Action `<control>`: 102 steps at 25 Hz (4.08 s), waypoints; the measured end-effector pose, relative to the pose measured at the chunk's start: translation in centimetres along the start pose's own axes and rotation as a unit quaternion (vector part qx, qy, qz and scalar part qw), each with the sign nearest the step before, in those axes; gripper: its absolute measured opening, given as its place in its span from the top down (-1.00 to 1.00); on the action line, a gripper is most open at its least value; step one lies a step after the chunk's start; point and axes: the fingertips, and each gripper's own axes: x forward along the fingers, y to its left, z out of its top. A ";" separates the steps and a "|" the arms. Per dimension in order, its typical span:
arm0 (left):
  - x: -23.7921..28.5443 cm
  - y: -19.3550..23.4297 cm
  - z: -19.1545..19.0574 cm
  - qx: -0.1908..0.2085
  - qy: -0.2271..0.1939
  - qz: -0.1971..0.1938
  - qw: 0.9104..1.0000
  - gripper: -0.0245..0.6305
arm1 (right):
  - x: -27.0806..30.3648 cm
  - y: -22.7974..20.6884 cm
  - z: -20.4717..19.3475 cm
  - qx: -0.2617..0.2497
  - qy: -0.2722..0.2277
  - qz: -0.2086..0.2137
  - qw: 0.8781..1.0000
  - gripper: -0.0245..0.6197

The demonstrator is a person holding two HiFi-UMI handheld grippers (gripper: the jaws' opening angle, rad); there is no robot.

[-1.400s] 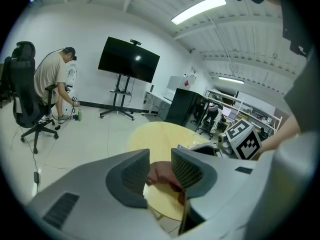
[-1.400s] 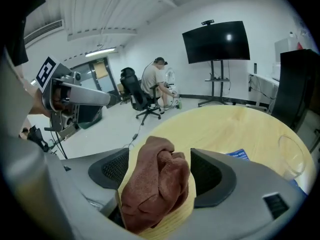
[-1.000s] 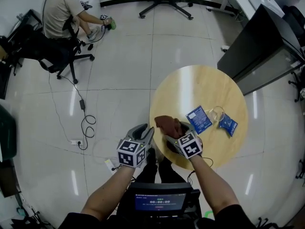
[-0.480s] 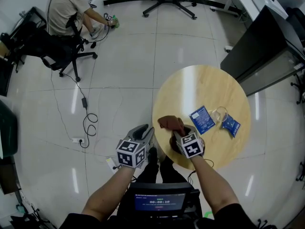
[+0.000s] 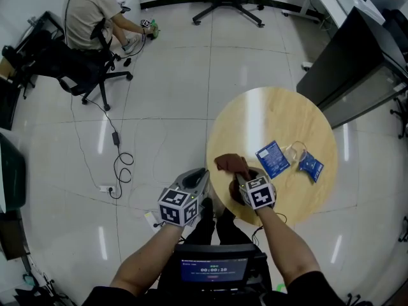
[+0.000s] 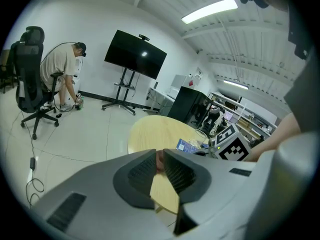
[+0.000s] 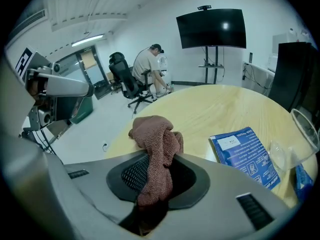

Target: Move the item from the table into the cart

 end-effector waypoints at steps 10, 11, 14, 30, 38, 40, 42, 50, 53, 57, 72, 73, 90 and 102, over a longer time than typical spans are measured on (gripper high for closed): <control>-6.5 -6.5 6.7 0.023 -0.039 -0.015 0.999 0.93 | -13.2 2.3 5.5 0.012 -0.090 0.000 0.996 0.72; -7.6 -7.7 7.7 0.031 -0.046 -0.019 0.998 0.93 | -15.4 2.7 6.2 0.012 -0.103 -0.005 0.995 0.72; -11.1 -10.4 10.2 0.058 -0.071 -0.030 0.995 0.93 | -21.9 4.3 8.0 0.011 -0.157 -0.021 0.987 0.72; -28.2 -21.7 18.1 0.164 -0.185 -0.061 0.967 0.93 | -48.1 14.7 13.4 -0.015 -0.367 -0.068 0.928 0.72; -29.4 -25.9 19.7 0.197 -0.187 -0.069 0.960 0.93 | -52.3 13.8 13.2 -0.017 -0.389 -0.095 0.916 0.72; -29.0 -26.0 20.1 0.198 -0.187 -0.081 0.959 0.93 | -52.6 13.6 13.1 -0.009 -0.394 -0.106 0.913 0.72; -28.0 -26.6 20.2 0.207 -0.193 -0.096 0.954 0.93 | -53.1 12.8 12.1 -0.002 -0.399 -0.126 0.908 0.72; -21.0 -37.9 16.0 0.243 -0.172 -0.219 0.929 0.93 | -61.6 6.7 2.1 0.055 -0.424 -0.240 0.872 0.72; -19.6 -45.7 12.2 0.265 -0.158 -0.275 0.911 0.93 | -67.1 5.3 -5.0 0.086 -0.436 -0.290 0.848 0.72; -19.4 -61.3 5.9 0.295 -0.139 -0.345 0.880 0.93 | -78.6 4.3 -18.0 0.124 -0.443 -0.364 0.810 0.72; -26.5 -119.5 -28.6 0.355 -0.043 -0.594 0.721 0.93 | -118.6 8.7 -69.5 0.227 -0.411 -0.608 0.640 0.72; -26.9 -122.3 -30.4 0.356 -0.035 -0.612 0.705 0.93 | -120.3 9.4 -71.9 0.235 -0.403 -0.627 0.624 0.72; -53.8 -153.2 -67.3 0.369 0.066 -0.827 0.419 0.93 | -139.5 38.8 -106.6 0.356 -0.285 -0.816 0.355 0.72; -93.5 -160.3 -100.9 0.351 0.141 -0.889 0.260 0.93 | -148.9 81.7 -130.0 0.381 -0.213 -0.883 0.170 0.72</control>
